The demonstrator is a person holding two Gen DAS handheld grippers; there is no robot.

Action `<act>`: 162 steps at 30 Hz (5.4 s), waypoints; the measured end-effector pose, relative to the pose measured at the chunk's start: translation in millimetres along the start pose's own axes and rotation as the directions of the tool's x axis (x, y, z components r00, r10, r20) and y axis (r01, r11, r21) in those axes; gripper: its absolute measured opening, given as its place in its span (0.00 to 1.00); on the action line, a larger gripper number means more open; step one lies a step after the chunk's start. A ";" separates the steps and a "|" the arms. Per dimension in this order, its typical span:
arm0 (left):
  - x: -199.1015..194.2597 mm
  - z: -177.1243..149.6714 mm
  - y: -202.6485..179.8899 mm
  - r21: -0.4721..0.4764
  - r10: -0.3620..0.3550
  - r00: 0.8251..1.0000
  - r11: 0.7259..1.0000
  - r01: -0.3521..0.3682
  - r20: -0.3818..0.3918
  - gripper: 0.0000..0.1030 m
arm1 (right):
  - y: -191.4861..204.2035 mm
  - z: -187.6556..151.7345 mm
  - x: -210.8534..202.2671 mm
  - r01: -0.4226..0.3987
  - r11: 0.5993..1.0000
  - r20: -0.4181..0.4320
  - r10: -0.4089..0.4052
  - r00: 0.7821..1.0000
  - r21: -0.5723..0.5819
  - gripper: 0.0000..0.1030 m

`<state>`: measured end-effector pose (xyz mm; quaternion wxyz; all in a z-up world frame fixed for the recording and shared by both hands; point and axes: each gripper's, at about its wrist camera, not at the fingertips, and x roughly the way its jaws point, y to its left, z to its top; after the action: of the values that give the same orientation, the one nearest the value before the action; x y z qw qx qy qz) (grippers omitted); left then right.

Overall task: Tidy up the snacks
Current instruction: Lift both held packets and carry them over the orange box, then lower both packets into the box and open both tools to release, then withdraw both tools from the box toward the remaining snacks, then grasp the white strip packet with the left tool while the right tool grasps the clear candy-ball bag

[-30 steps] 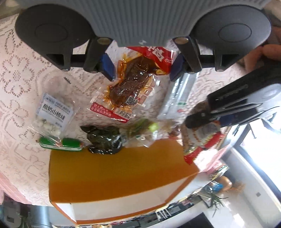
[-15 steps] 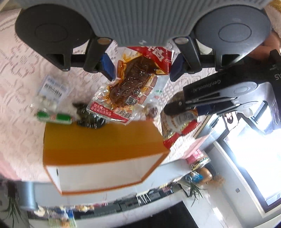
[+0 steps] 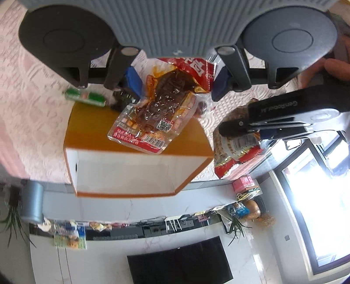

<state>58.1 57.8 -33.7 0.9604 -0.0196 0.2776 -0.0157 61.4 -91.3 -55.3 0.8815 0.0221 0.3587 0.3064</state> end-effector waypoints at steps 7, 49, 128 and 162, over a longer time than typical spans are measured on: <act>5.3 27.1 -11.8 0.028 -0.016 0.999 1.000 0.014 0.052 0.47 | -6.6 32.2 2.8 0.032 0.997 0.035 -0.029 0.999 -0.067 0.64; 173.0 70.7 -7.1 -0.126 -0.090 0.950 0.991 0.054 -0.300 0.46 | -94.5 136.7 170.5 0.158 0.916 -0.286 -0.274 0.918 -0.370 0.65; 18.2 -38.2 4.9 -0.190 -0.124 0.946 0.979 0.069 -0.299 0.70 | -23.2 -45.2 9.7 0.328 0.940 -0.005 -0.329 0.944 0.090 0.82; 72.7 -102.4 27.1 -0.040 0.042 0.921 0.997 -0.063 -0.388 0.67 | -63.0 -73.5 66.4 0.415 0.898 -0.090 -0.406 0.910 0.146 0.91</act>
<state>65.4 78.9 -160.2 0.8860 -0.0337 0.4623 0.0136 83.8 -118.7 -167.2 0.9109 0.0090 0.4040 0.0841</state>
